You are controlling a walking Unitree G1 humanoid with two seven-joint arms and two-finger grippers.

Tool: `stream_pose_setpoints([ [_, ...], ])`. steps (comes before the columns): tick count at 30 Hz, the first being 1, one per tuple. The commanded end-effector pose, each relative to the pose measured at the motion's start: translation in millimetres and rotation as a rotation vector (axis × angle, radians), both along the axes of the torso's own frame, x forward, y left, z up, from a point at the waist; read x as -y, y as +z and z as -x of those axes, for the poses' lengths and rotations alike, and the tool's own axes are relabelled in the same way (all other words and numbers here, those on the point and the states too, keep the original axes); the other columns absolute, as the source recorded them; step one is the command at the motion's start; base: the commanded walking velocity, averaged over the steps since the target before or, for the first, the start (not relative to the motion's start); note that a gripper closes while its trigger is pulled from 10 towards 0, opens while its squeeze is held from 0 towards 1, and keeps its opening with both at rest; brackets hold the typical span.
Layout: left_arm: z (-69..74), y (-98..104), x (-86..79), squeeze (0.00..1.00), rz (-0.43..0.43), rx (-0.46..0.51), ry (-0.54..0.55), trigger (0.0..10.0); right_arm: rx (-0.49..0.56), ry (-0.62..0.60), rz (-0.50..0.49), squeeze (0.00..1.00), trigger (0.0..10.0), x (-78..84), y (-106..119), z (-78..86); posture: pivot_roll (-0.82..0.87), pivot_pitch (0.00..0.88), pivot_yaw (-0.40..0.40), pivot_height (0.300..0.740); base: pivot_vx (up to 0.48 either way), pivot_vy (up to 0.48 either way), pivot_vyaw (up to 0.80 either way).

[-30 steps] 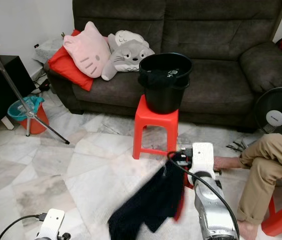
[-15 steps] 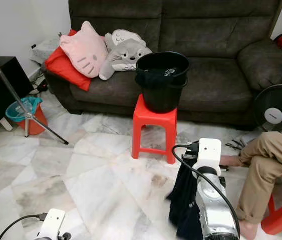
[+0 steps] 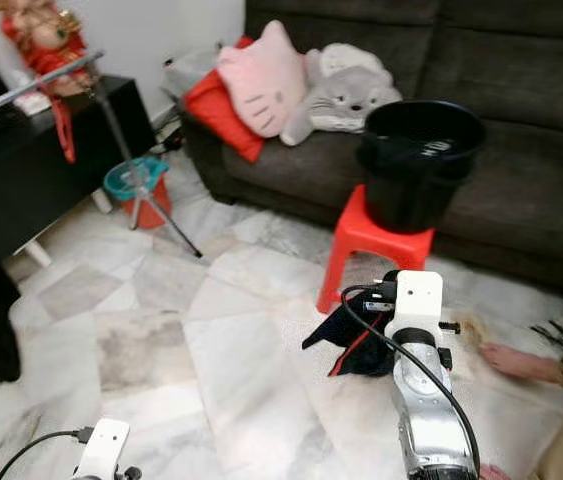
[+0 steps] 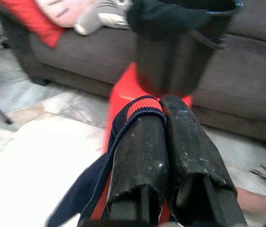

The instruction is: Hang hanger

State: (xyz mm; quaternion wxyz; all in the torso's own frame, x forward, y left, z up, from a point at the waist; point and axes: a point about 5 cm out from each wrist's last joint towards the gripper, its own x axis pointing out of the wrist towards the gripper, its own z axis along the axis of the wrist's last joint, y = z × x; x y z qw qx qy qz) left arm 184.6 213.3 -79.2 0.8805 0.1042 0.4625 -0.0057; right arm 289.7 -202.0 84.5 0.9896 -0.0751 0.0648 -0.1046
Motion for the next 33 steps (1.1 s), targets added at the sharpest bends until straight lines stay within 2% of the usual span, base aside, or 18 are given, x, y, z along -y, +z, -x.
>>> stream_pose_setpoints([
  [1, 3.3, -1.5, -0.8, 0.0, -0.006, -0.014, -0.003, 10.0, 0.042, -0.003, 0.012, 0.0, 10.0, 2.0, 7.4, -2.6, -0.2, 0.0, 0.079, 0.74, 0.0, 0.0, 0.8],
  [33, 3.4, -1.6, -0.9, 0.0, -0.007, -0.014, -0.004, 10.0, 0.035, -0.007, 0.013, 0.0, 10.0, 2.7, 5.2, -2.7, -0.2, 0.0, 0.079, 0.74, 0.0, 0.0, 0.8],
])
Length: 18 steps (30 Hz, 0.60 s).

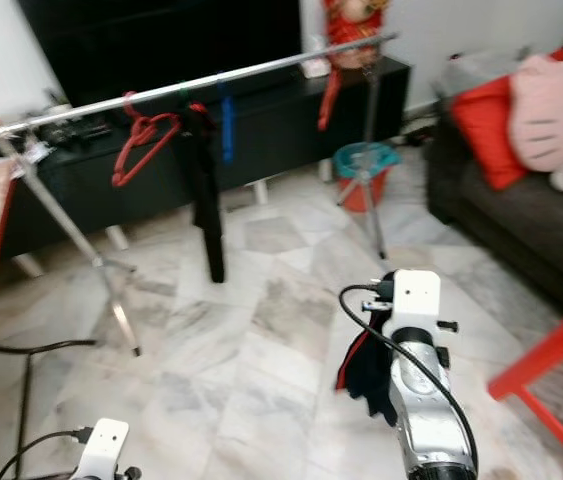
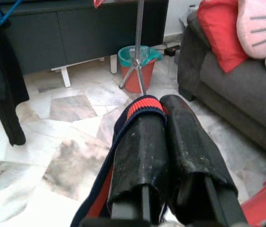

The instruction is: Hang hanger

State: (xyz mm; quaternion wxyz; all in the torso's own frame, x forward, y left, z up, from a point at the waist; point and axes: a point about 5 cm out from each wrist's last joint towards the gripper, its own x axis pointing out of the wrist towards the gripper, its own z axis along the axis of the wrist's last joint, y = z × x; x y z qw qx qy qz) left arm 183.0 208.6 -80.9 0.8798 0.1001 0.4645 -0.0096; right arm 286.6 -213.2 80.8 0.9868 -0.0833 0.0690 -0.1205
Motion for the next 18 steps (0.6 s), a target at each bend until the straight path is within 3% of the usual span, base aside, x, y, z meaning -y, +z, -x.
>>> stream_pose_setpoints([
  [1, 1.8, 0.1, -5.6, 0.0, -0.018, -0.009, -0.002, 10.0, 0.043, 0.025, -0.005, 0.0, 10.0, -8.5, 8.8, -5.8, -0.2, 0.0, 0.079, 0.74, 0.0, 0.0, 0.8],
  [18, 2.4, -0.4, -4.0, 0.0, 0.001, 0.001, 0.027, 10.0, 0.065, -0.001, -0.06, 0.0, 10.0, -10.5, 13.2, -12.8, -0.2, 0.0, 0.071, 0.74, 0.0, 0.0, 0.05],
])
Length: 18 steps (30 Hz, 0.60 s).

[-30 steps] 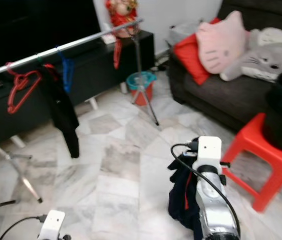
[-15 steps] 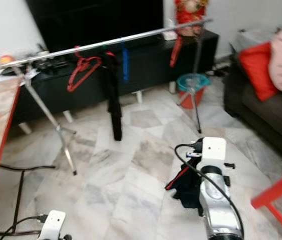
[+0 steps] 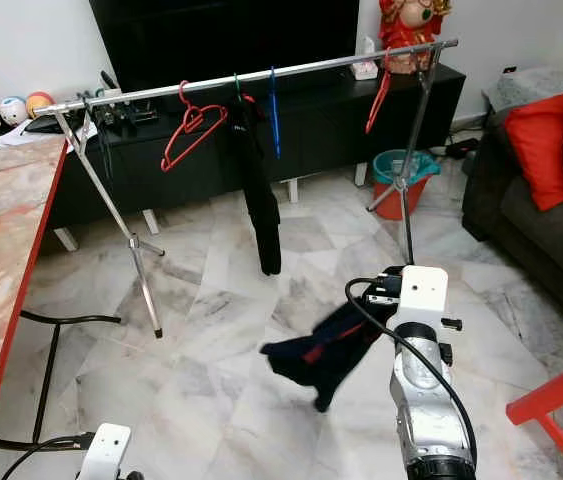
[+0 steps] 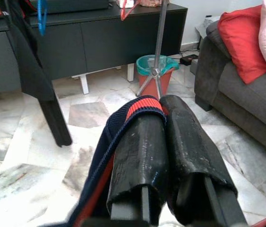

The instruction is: Hang hanger

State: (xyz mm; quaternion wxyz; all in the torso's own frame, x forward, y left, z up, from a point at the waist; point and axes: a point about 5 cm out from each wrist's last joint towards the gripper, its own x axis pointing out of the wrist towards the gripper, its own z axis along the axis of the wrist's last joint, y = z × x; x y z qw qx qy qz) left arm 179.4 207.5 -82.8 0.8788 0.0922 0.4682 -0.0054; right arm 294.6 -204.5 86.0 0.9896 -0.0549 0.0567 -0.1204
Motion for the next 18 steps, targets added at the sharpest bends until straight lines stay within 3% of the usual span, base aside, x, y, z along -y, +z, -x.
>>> stream_pose_setpoints([
  [1, -1.2, 1.6, -5.1, 0.0, -0.009, 0.008, 0.011, 10.0, 0.032, -0.002, -0.007, 0.0, 10.0, -1.6, 8.0, -5.0, -0.2, 0.0, 0.071, 0.74, 0.0, 0.0, 0.0],
  [14, -1.9, 1.9, -4.6, 0.0, -0.005, 0.012, 0.014, 10.0, 0.025, -0.008, -0.004, 0.0, 10.0, -0.6, 7.6, -6.0, -0.19, 0.0, 0.066, 0.74, 0.0, 0.0, -0.68],
  [18, -2.0, 1.9, -4.4, 0.0, -0.003, 0.013, 0.016, 10.0, 0.037, -0.01, 0.002, 0.0, 10.0, -0.6, 9.0, -6.0, -0.19, 0.0, 0.067, 0.74, 0.0, 0.0, -0.1],
])
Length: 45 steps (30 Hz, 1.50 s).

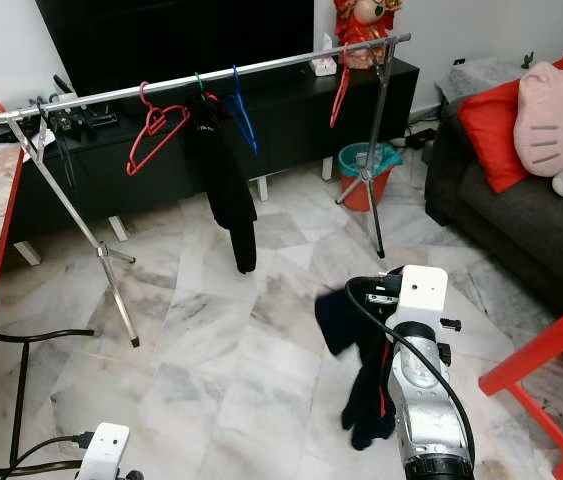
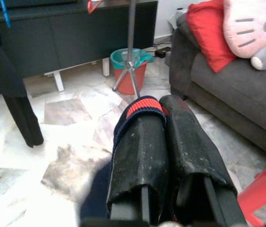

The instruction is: Hang hanger

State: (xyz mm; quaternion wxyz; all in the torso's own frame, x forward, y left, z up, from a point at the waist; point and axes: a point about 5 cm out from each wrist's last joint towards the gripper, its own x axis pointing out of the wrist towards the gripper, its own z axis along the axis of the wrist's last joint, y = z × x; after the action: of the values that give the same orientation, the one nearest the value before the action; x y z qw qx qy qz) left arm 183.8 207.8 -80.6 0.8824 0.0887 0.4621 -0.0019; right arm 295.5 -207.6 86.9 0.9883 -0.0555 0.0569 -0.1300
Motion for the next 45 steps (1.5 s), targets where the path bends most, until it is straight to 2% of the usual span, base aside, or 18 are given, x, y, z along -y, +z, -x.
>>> stream_pose_setpoints([
  [1, 2.4, -0.3, -4.1, 0.0, -0.006, -0.002, 0.008, 10.0, 0.036, 0.01, 0.001, 0.0, 10.0, -3.7, 8.1, -5.1, -0.19, 0.0, 0.067, 0.74, 0.0, 0.0, 0.0],
  [18, 2.1, -0.2, -3.8, 0.0, -0.005, -0.001, 0.009, 10.0, 0.049, 0.009, 0.003, 0.0, 10.0, -3.9, 9.1, -4.9, -0.19, 0.0, 0.066, 0.74, 0.0, 0.0, 0.0],
  [45, 2.4, -0.3, -4.1, 0.0, -0.004, -0.001, 0.011, 10.0, 0.051, 0.008, -0.001, 0.0, 10.0, -4.7, 8.8, -4.7, -0.19, 0.0, 0.066, 0.74, 0.245, 0.0, 0.0],
])
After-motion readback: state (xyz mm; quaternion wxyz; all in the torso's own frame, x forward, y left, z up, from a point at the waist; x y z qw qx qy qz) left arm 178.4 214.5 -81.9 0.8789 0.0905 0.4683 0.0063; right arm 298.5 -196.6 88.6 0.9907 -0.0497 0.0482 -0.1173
